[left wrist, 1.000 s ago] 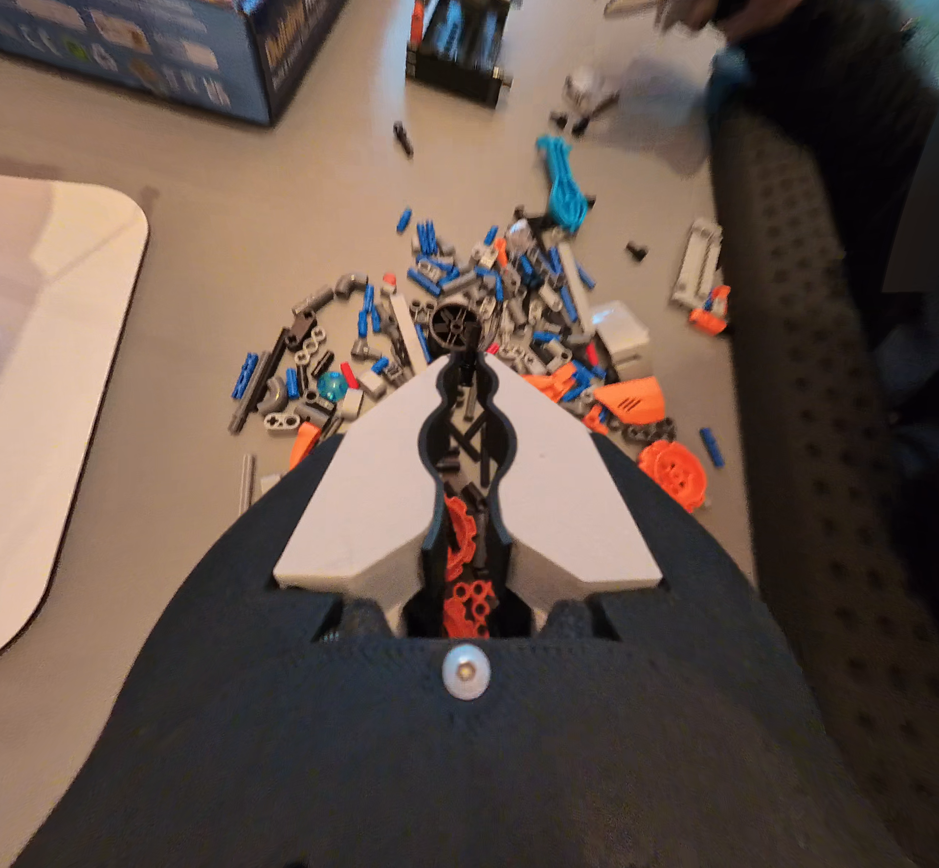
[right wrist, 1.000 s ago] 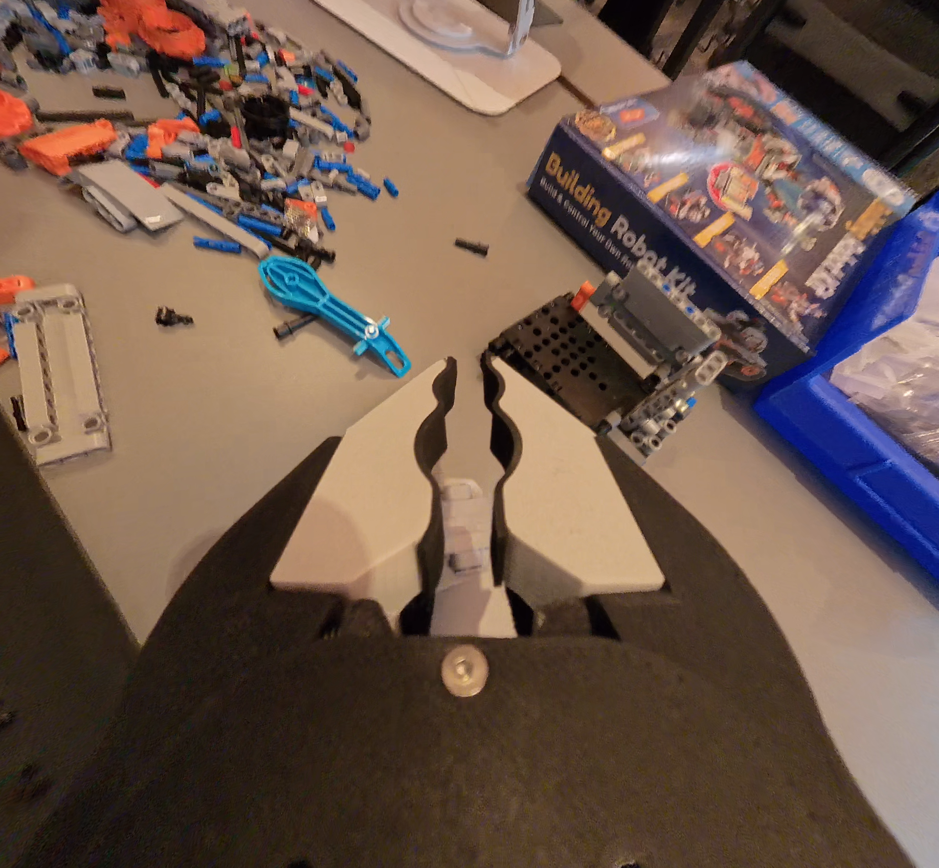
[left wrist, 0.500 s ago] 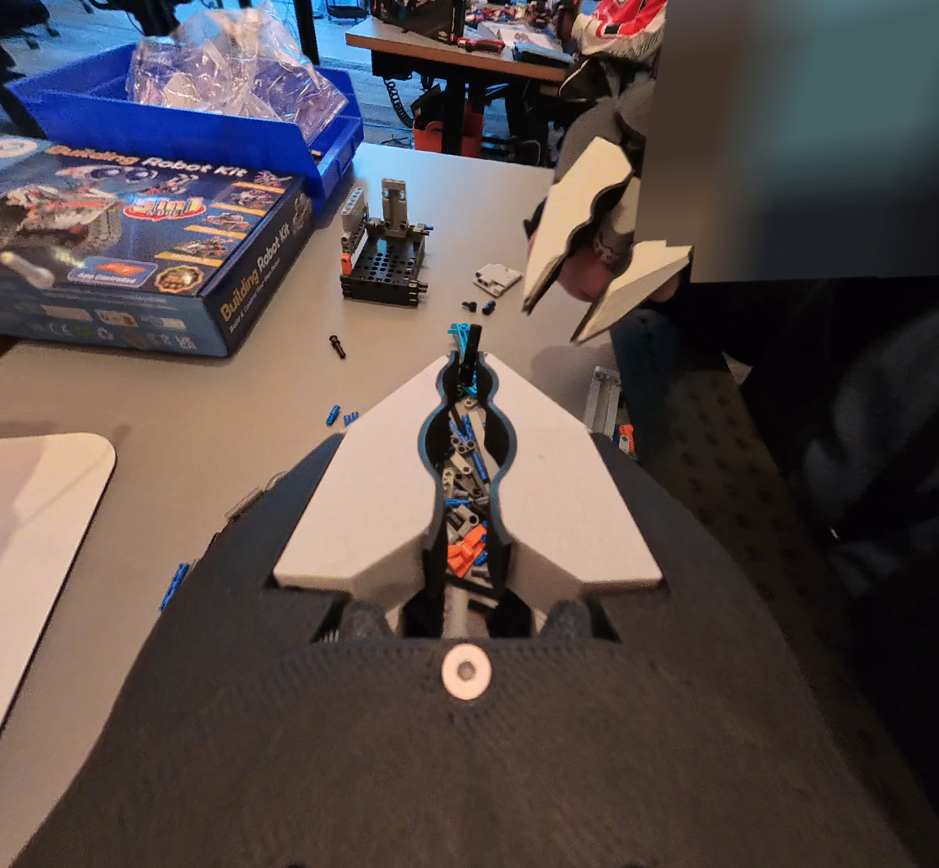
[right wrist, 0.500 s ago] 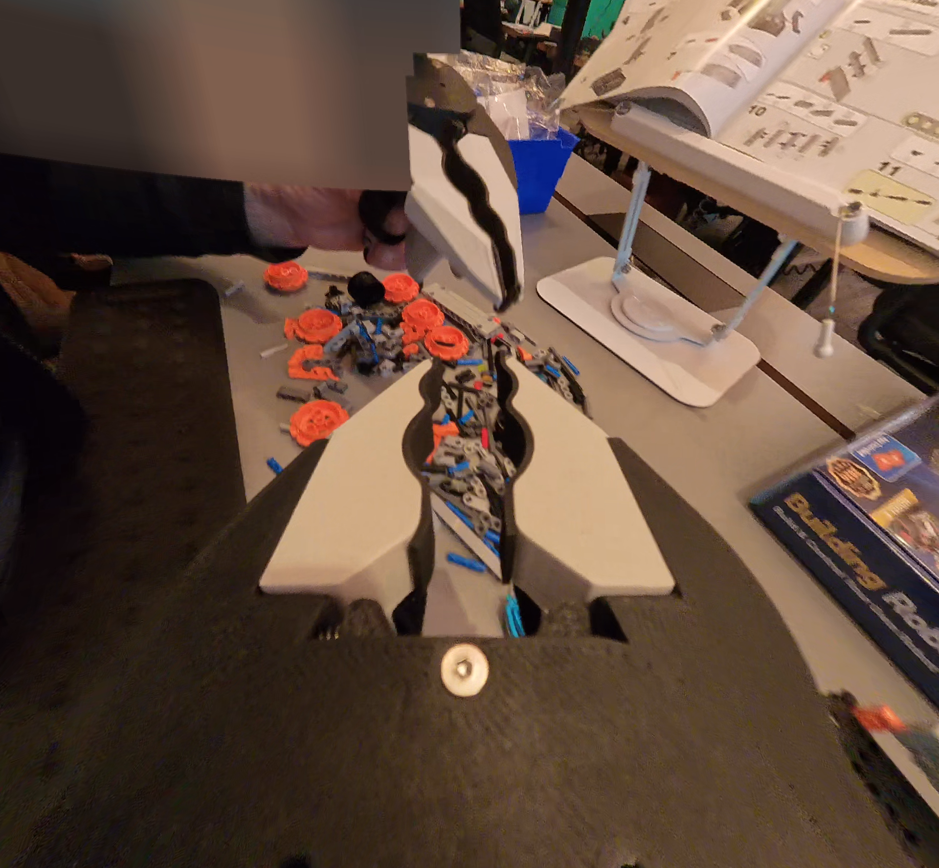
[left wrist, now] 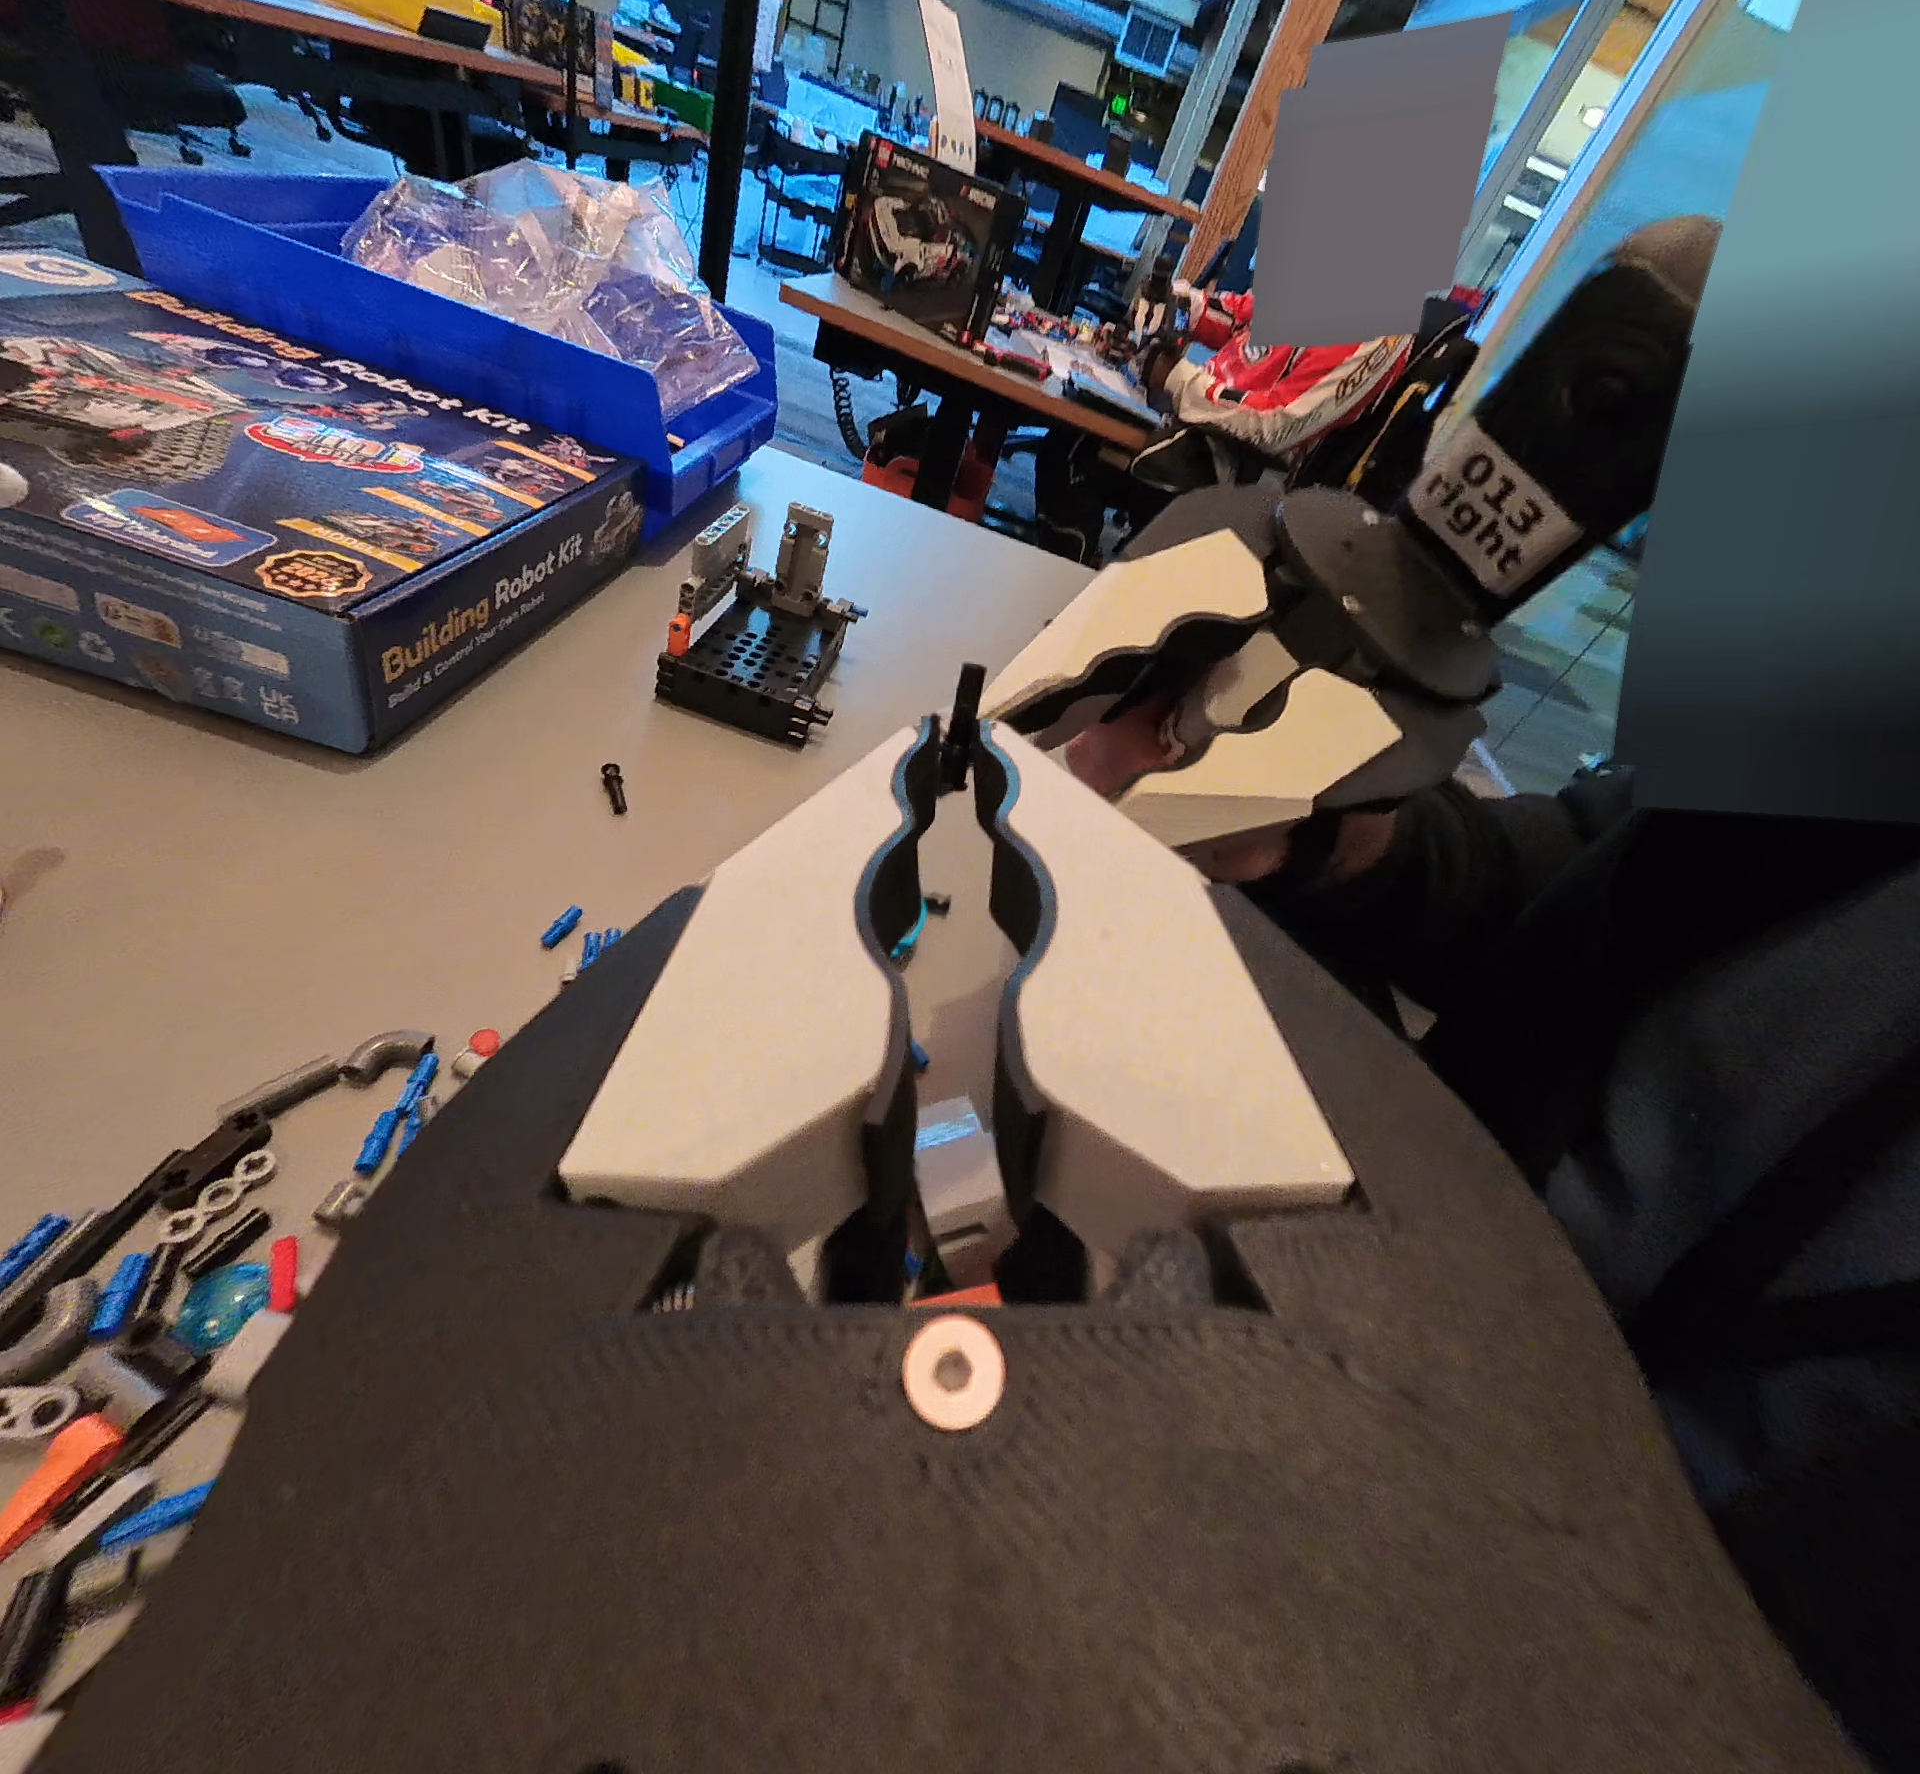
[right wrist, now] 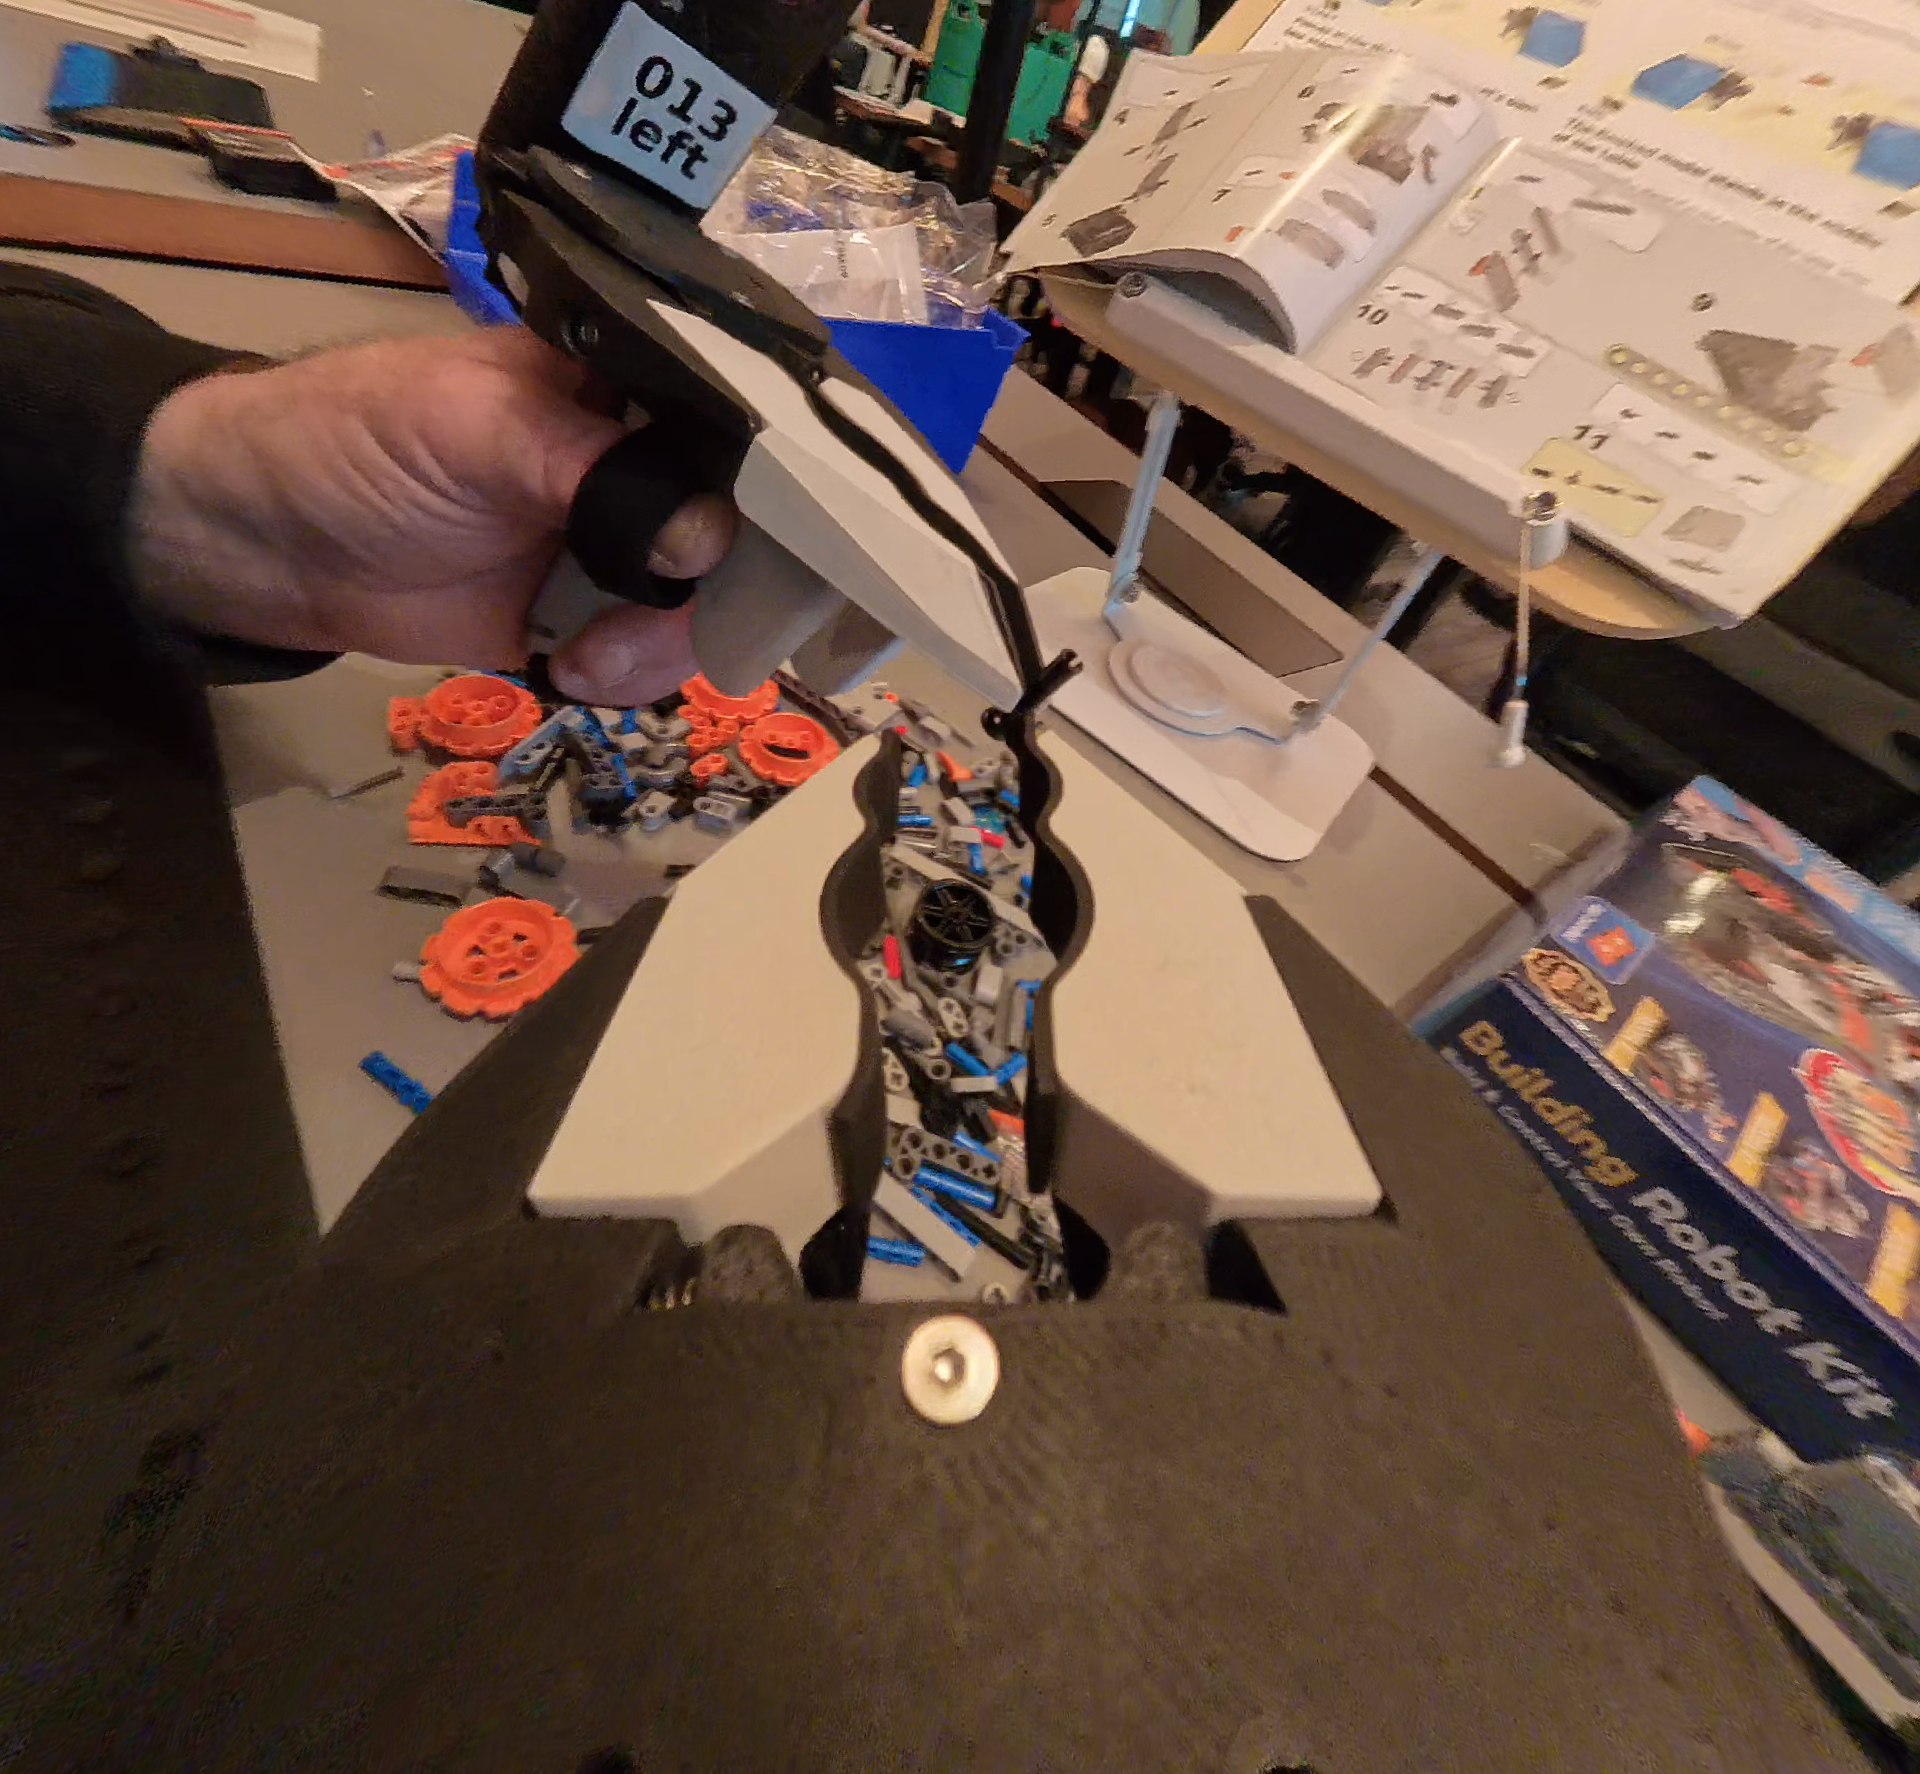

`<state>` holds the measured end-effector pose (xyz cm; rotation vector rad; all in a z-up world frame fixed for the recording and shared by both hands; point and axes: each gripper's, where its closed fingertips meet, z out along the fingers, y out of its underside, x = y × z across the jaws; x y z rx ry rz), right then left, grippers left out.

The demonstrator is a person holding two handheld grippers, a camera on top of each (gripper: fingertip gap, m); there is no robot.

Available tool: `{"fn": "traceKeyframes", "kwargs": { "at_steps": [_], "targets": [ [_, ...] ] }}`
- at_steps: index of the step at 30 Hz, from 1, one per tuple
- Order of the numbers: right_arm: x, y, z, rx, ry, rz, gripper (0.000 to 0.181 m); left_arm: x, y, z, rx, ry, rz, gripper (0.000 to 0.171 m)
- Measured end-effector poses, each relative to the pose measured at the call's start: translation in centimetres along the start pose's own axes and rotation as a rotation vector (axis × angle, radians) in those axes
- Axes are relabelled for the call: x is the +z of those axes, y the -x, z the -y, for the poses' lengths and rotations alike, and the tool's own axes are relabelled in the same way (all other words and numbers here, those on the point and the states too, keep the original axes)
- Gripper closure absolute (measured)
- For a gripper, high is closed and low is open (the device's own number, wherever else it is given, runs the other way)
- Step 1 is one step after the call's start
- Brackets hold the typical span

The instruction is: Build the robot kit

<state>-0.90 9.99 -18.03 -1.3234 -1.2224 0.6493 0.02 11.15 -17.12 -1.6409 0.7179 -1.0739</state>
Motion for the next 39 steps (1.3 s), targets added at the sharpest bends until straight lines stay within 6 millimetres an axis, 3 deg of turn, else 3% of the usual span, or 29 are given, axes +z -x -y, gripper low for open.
{"fn": "traceKeyframes", "kwargs": {
  "at_steps": [8, 16, 31, 39],
  "targets": [
    [-0.4, -1.9, -0.4, -0.051, 0.010, -0.130, 0.170, 1.3, 0.0, 0.1, -0.188, -0.081, -0.088, 0.169],
    [-0.5, -2.8, -0.7, -0.076, 0.040, -0.226, 0.165, 1.6, 0.2, 0.4, -0.270, -0.141, -0.134, 0.169],
    [-0.3, -3.1, -1.2, -0.052, 0.062, -0.242, 0.172, 2.3, 0.3, 0.3, -0.366, -0.210, -0.186, 0.169],
    [-0.3, -3.1, -1.5, 0.011, 0.058, -0.218, 0.166, 2.6, 0.7, 0.2, -0.380, -0.238, -0.171, 0.168]
  ]
}}
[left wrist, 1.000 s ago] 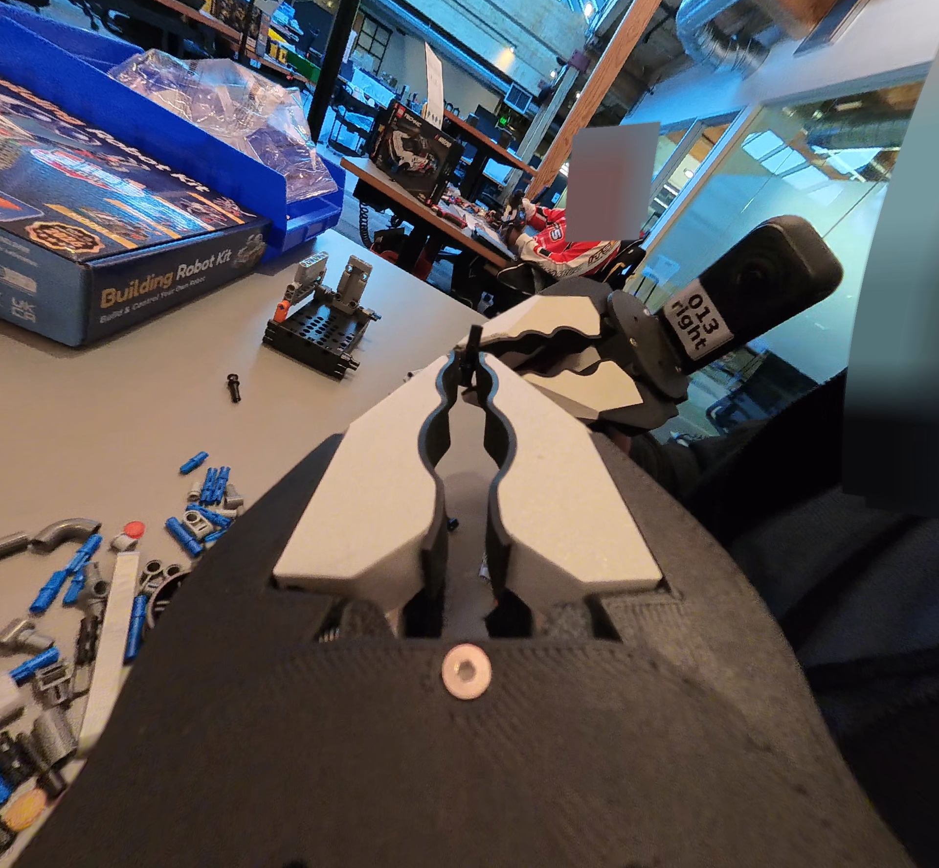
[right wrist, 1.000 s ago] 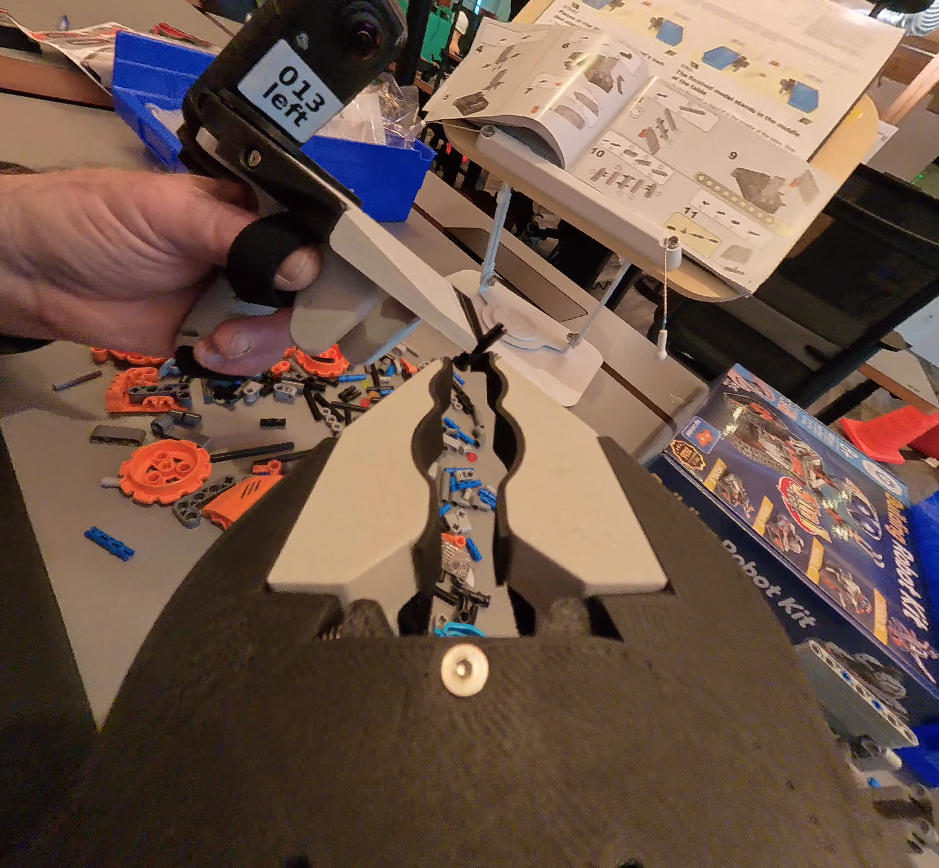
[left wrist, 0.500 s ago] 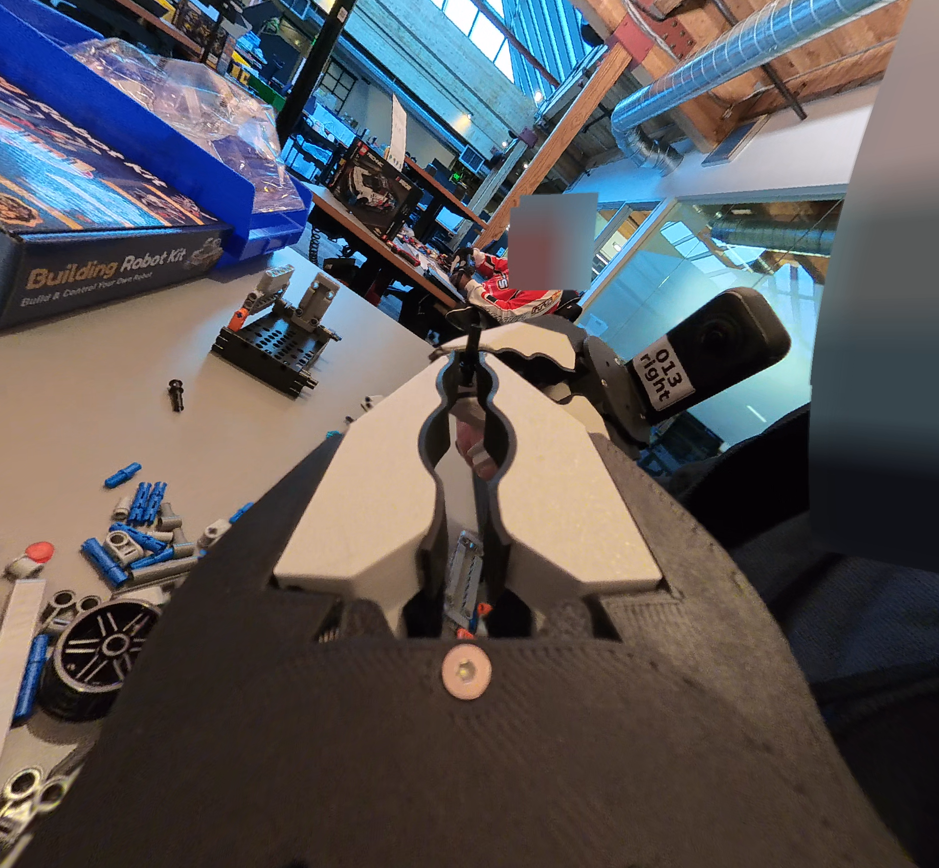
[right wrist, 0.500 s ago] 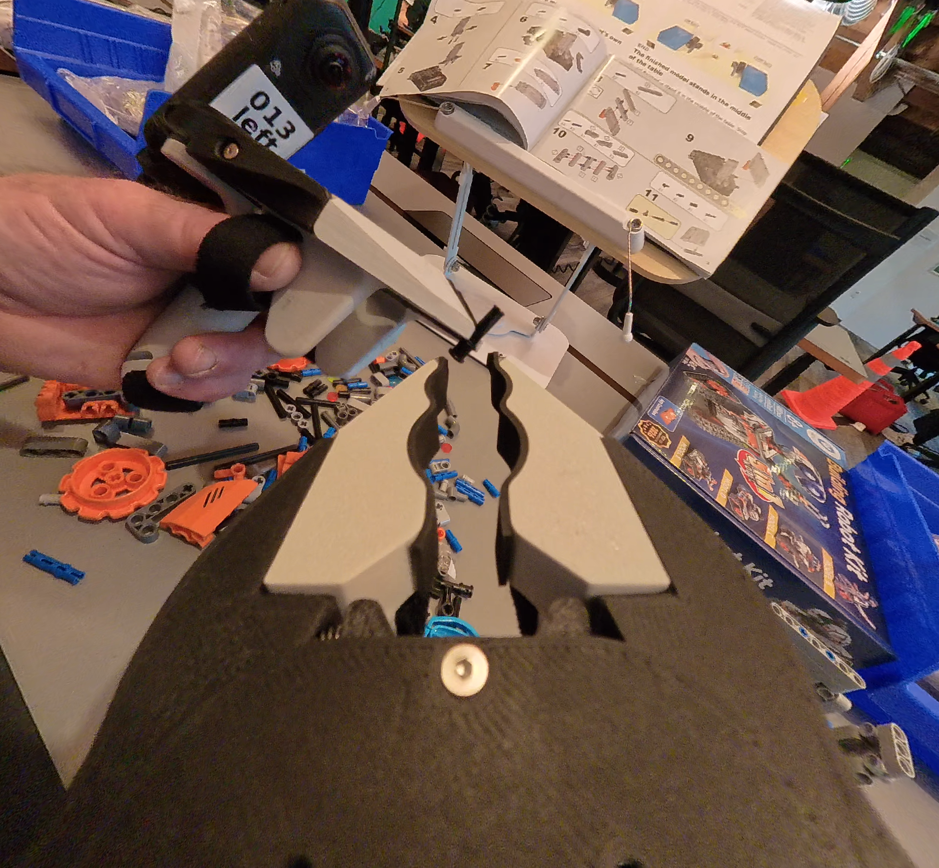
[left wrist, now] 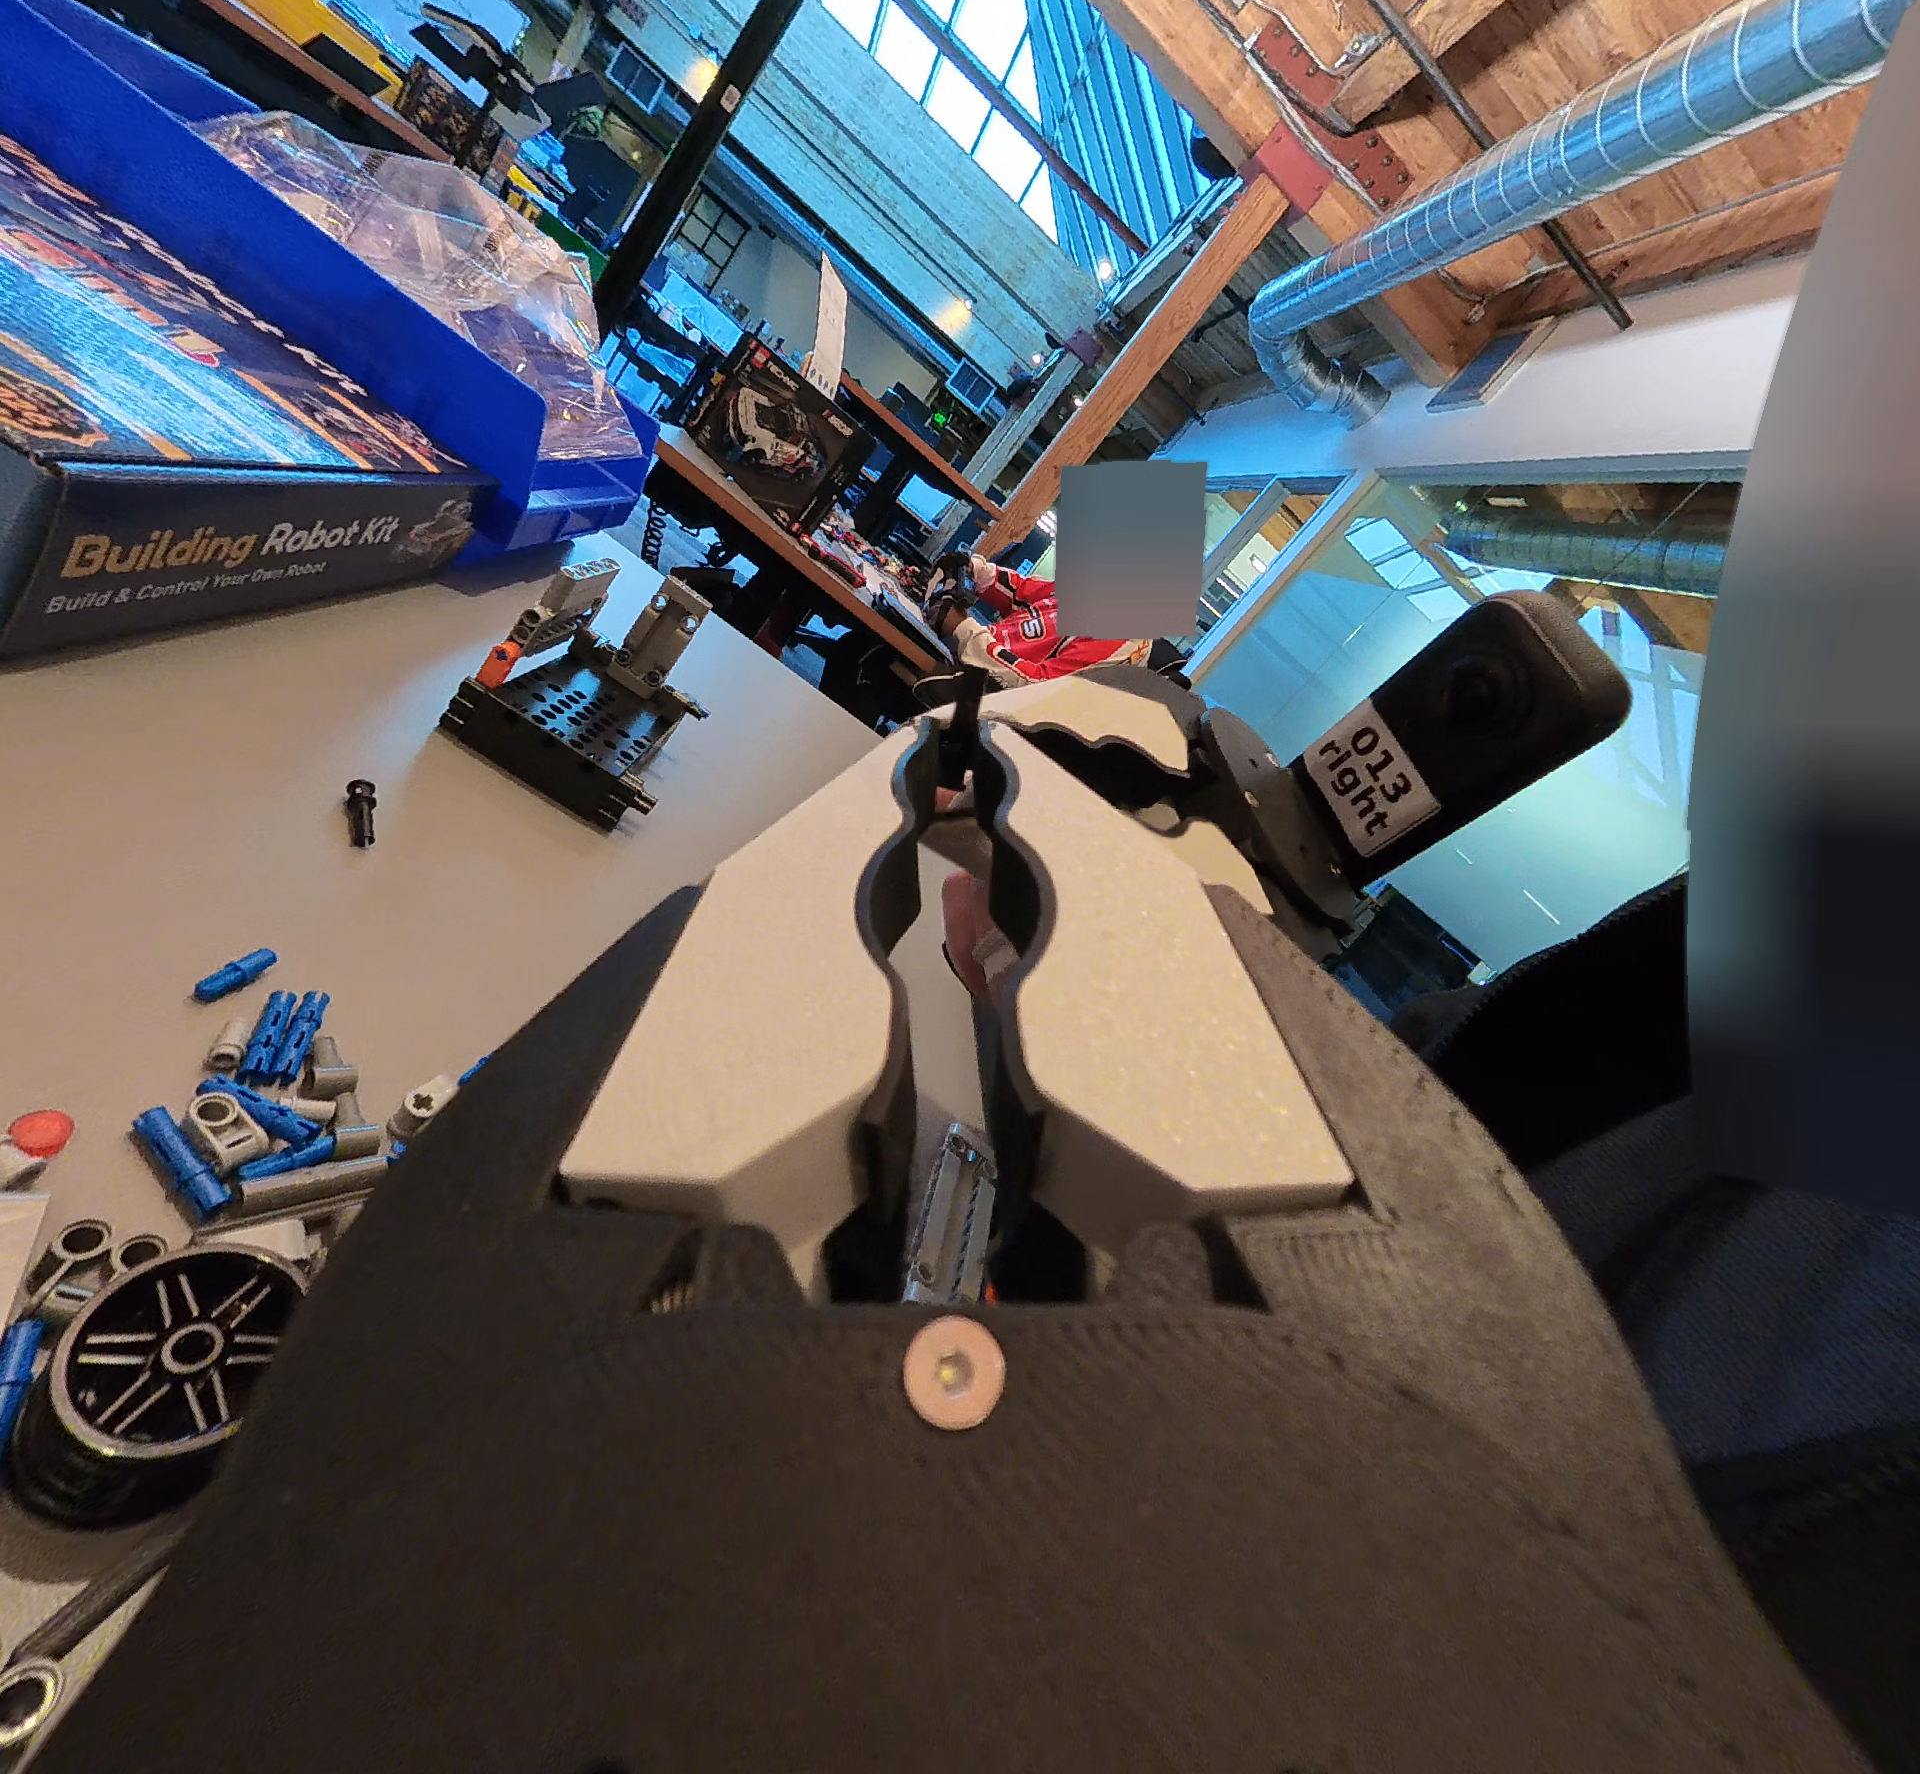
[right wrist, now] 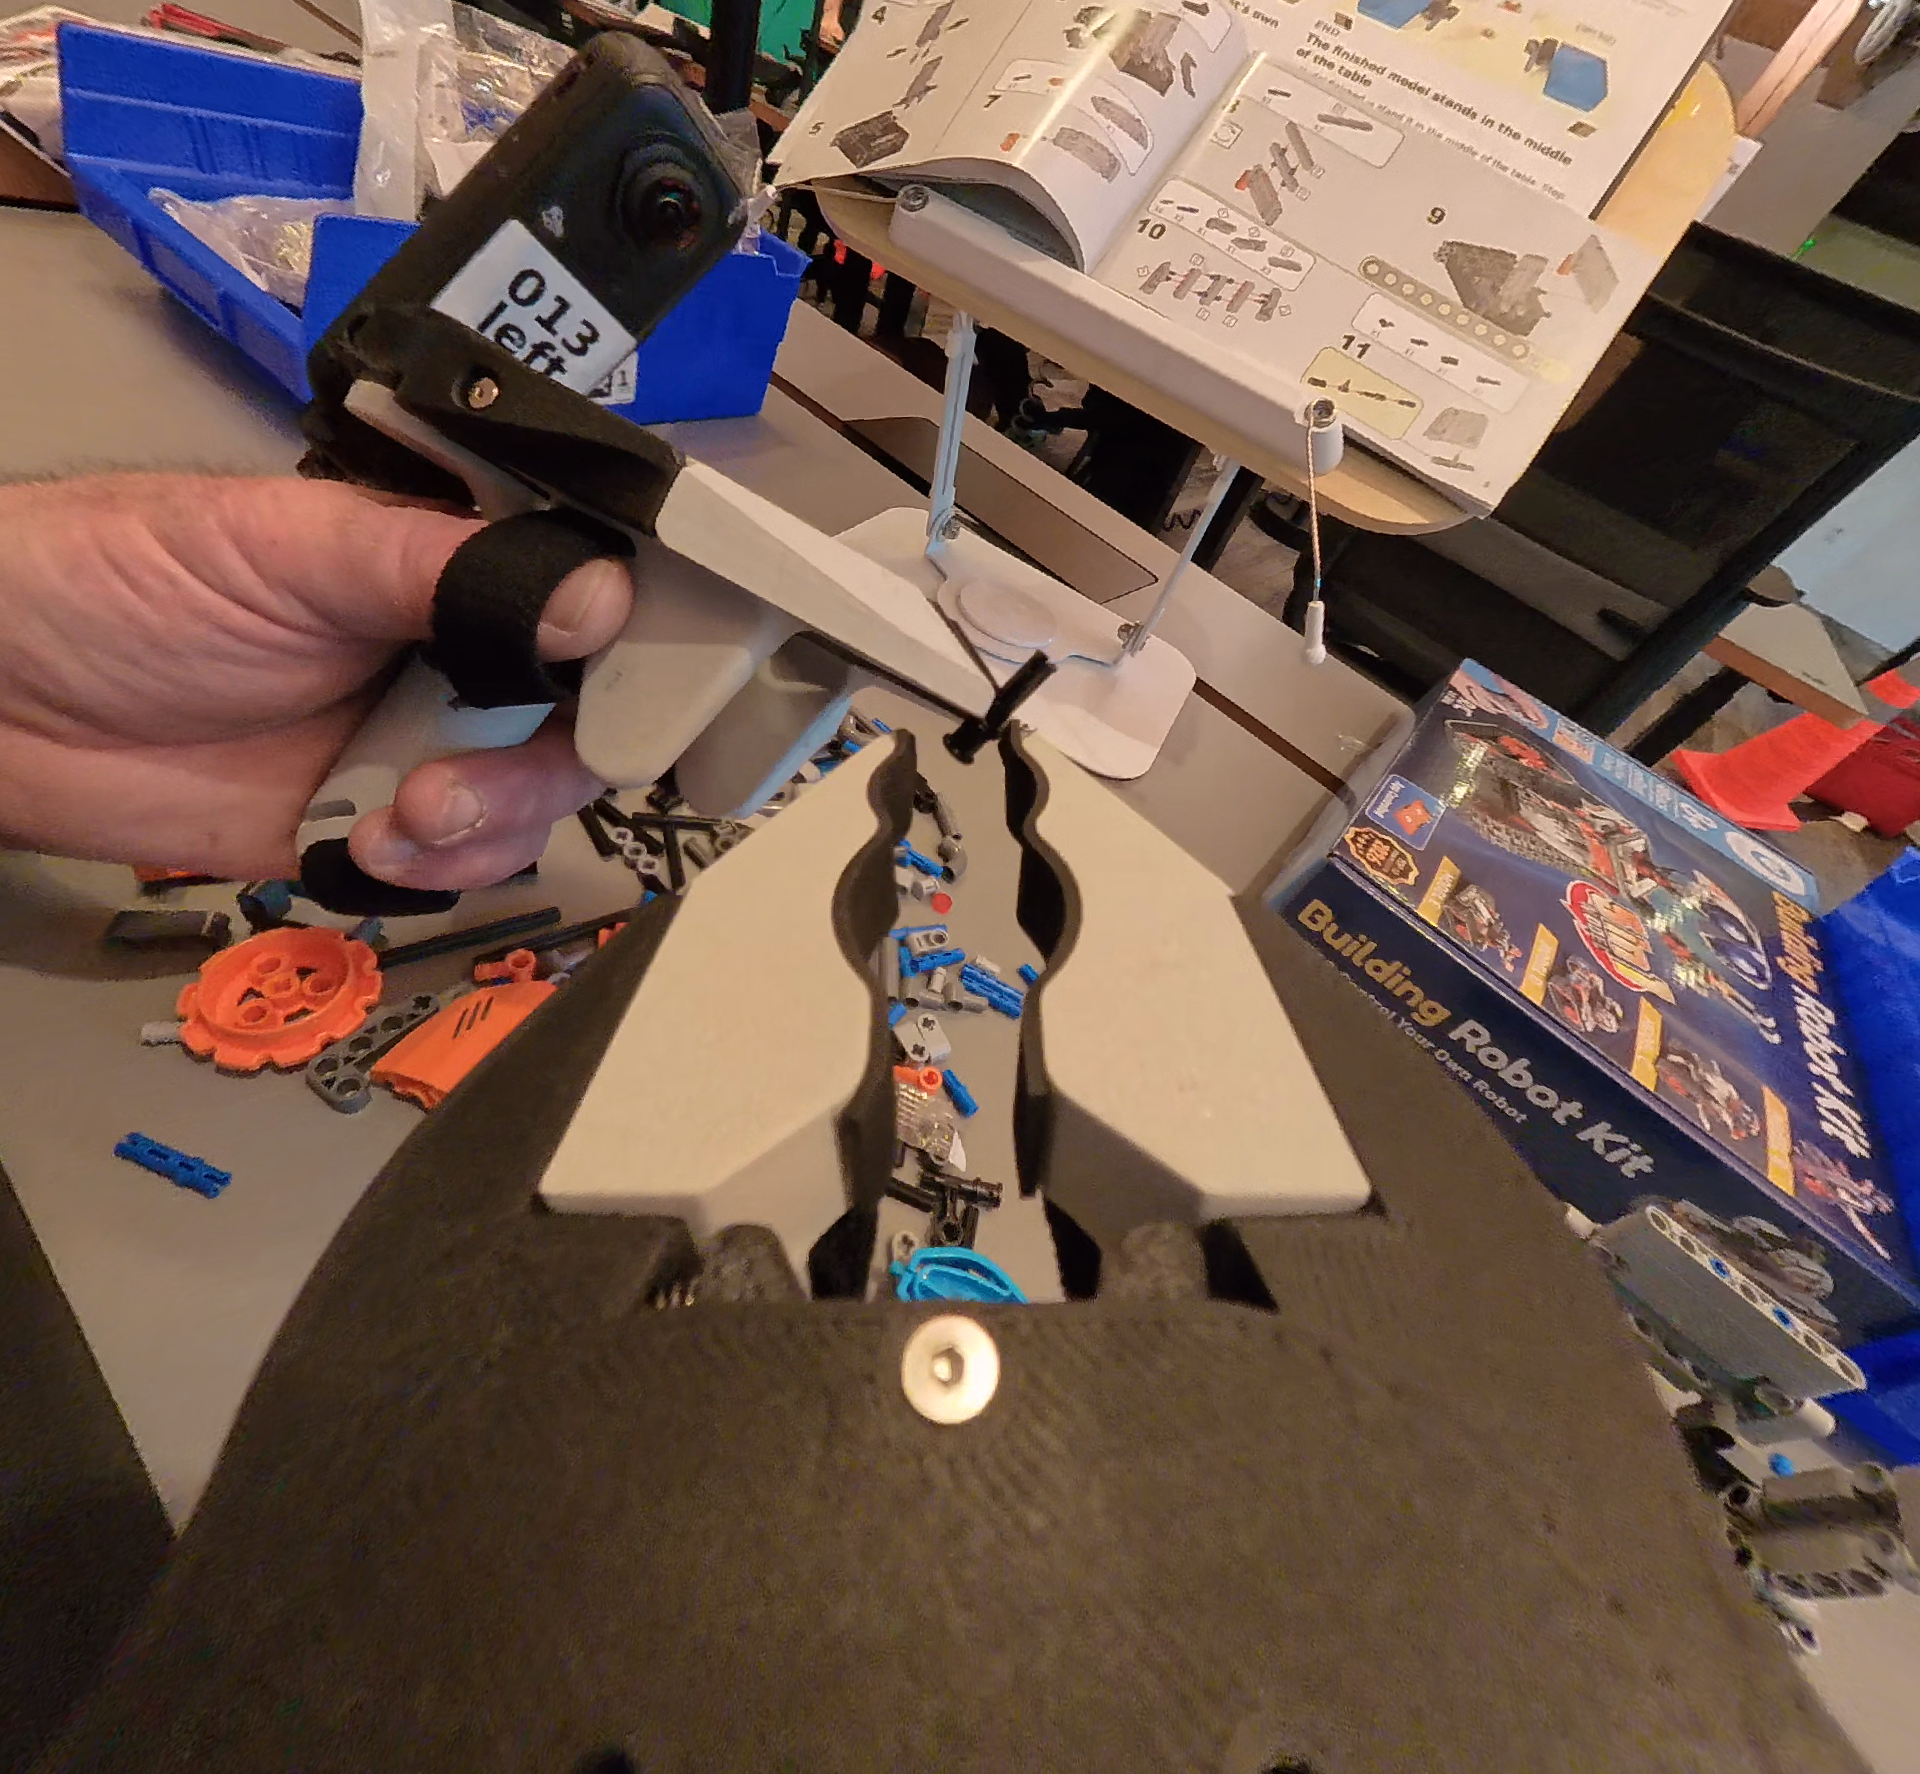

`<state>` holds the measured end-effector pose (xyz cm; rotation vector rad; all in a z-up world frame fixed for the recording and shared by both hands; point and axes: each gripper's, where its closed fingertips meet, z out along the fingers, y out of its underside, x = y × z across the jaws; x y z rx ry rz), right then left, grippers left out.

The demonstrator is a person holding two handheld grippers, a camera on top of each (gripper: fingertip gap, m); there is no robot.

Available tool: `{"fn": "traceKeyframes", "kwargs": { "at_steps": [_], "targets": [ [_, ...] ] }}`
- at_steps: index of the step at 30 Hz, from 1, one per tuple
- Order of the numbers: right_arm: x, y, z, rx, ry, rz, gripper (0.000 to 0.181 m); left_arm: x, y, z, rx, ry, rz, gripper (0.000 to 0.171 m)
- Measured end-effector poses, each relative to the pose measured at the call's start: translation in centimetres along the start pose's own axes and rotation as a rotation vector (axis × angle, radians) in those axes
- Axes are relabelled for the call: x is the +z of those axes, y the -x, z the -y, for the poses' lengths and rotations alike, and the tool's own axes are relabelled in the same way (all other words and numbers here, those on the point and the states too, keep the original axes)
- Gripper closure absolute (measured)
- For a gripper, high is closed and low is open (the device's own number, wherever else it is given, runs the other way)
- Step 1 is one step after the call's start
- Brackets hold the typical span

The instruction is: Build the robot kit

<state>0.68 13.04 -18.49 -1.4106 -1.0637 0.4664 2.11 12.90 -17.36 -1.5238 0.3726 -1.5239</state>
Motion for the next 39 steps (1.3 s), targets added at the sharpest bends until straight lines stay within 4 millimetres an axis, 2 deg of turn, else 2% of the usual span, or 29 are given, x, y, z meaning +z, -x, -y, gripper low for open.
{"fn": "traceKeyframes", "kwargs": {
  "at_steps": [2, 13, 18, 21, 25, 30, 33, 36, 39],
  "targets": [
    [-0.1, -0.3, -0.1, 0.004, 0.006, -0.014, 0.172, 0.1, 0.0, -0.1, -0.012, -0.004, -0.005, 0.168],
    [-0.1, -0.4, -1.4, -0.005, 0.072, 0.014, 0.175, 0.3, 0.8, -0.9, -0.004, 0.021, 0.034, 0.169],
    [-0.2, -0.8, -1.9, 0.003, 0.085, 0.023, 0.178, 0.1, 1.1, -0.9, 0.034, 0.056, 0.065, 0.171],
    [-0.1, -0.9, -2.3, 0.011, 0.091, 0.043, 0.178, 0.6, 0.9, -1.8, 0.079, 0.130, 0.089, 0.171],
    [-0.2, -0.9, -2.6, -0.029, 0.109, 0.046, 0.178, -0.1, 1.8, -0.9, 0.085, 0.109, 0.126, 0.171],
    [-0.3, -0.5, -3.1, -0.101, 0.134, 0.079, 0.178, -0.1, 2.0, -1.4, 0.117, 0.161, 0.153, 0.153],
    [-0.3, 0.2, -3.3, -0.167, 0.153, 0.092, 0.178, -0.1, 2.1, -1.8, 0.148, 0.194, 0.167, 0.157],
    [-0.2, 0.6, -3.5, -0.197, 0.162, 0.107, 0.178, 0.0, 1.7, -2.0, 0.166, 0.203, 0.151, 0.171],
    [-0.3, 0.6, -3.5, -0.182, 0.155, 0.121, 0.178, 0.0, 1.6, -2.0, 0.153, 0.204, 0.134, 0.171]
  ]
}}
